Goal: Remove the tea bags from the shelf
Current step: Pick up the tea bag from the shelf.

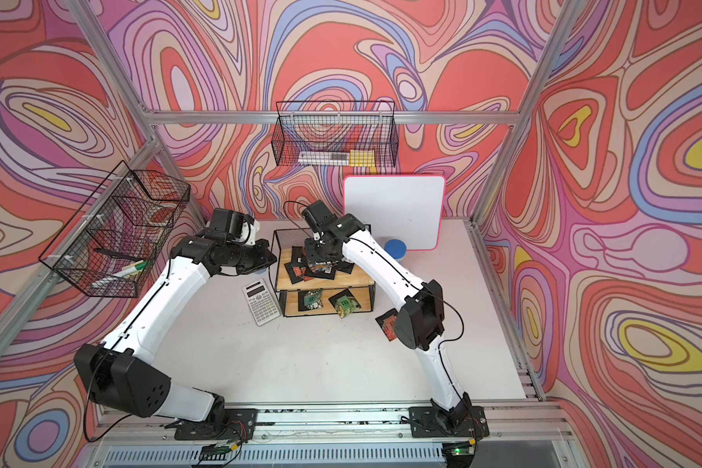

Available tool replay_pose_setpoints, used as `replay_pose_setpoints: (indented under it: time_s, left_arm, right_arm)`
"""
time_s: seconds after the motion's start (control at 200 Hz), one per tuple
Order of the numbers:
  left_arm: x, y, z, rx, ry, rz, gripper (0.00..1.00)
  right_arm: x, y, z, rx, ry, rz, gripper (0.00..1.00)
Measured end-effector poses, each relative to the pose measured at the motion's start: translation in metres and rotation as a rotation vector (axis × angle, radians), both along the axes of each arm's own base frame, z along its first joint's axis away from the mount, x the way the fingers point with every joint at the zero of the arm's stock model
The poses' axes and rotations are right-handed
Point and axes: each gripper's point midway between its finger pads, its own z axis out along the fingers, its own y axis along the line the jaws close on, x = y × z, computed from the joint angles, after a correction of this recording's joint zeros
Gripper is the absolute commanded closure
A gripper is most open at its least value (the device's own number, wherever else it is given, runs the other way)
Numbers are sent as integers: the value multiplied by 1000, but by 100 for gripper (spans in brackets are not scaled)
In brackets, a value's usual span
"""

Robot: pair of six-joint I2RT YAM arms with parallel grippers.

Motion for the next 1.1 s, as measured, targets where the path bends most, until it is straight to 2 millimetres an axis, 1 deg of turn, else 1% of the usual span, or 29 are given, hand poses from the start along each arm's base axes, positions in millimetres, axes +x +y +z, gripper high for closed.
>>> replay_pose_setpoints:
  time_s: [0.105,0.165,0.325,0.436,0.566,0.696,0.981,1.097]
  left_arm:
    - [0,0,0,0,0,0,100]
    - [0,0,0,0,0,0,100]
    - [0,0,0,0,0,0,100]
    - [0,0,0,0,0,0,100]
    - [0,0,0,0,0,0,100]
    - [0,0,0,0,0,0,100]
    - [0,0,0,0,0,0,100]
    - [0,0,0,0,0,0,100]
  right_arm:
    - [1,1,0,6,-1,-6,60]
    - [1,1,-3,5,4,-10,64]
    - [2,0,-10,6,15,-24,69]
    - [5,-1,-10,16,11,-31,73]
    - [7,-1,-9,23,5,-37,82]
    - [9,-1,-8,29,0,-40,87]
    - [11,-1,-2,38,-15,-41,91]
    - [11,-3,9,49,-38,-44,92]
